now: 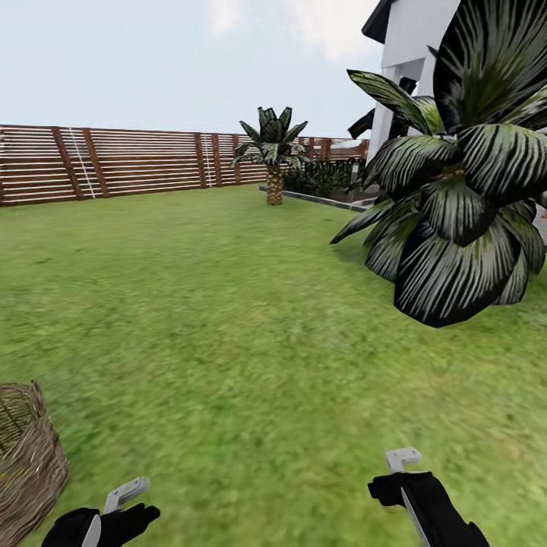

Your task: Take the three Easter eggs out of the wicker basket on the lawn in the garden, then place them on the lawn next to a single tree (choose any tree) so that all three eggs are next to the same tree and none are left in the basket.

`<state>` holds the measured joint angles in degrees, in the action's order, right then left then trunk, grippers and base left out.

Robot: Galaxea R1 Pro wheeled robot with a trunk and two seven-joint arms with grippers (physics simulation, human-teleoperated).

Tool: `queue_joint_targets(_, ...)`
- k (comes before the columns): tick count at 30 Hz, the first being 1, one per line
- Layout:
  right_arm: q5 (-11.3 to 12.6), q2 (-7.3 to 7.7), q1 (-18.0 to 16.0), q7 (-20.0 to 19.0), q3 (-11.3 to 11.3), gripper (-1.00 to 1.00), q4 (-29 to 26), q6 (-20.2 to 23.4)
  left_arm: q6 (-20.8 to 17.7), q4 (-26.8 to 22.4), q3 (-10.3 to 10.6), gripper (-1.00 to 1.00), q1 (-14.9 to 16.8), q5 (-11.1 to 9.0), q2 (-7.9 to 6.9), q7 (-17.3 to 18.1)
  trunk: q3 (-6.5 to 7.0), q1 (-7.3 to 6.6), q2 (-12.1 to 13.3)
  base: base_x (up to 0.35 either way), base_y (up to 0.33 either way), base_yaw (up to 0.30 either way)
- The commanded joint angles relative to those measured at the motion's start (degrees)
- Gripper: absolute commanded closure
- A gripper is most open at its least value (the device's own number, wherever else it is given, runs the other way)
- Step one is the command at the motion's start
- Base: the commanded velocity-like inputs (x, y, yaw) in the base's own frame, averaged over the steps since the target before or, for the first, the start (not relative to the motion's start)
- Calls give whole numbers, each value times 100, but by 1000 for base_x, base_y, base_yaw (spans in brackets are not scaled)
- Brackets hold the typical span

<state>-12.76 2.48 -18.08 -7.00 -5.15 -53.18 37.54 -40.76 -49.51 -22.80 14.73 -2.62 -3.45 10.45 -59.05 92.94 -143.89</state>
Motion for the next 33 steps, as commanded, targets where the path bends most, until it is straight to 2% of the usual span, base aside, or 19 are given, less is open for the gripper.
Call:
queue_joint_targets(1, -61, -1, 0, -53, -11, -100, -9, 24, -38, -6, -14, -100, 4, -26, 2, 9, -6, 2, -2, 294, -174, 238)
queue_joint_targets(11, -53, 7, 0, -56, -21, -100, -9, 26, -38, -6, -14, -100, 4, -25, 2, 9, -6, 2, -2, 294, -174, 232)
queue_joint_targets(26, -52, 7, 2, -56, -21, -100, -9, 26, -38, -6, -14, -100, 4, -28, 2, 9, -6, 2, -2, 294, -174, 15)
queue_joint_targets(33, -60, 5, 0, -56, -16, -100, -9, 34, -38, -14, -28, -100, 4, -45, -21, 25, -6, 2, -2, 294, -173, 199)
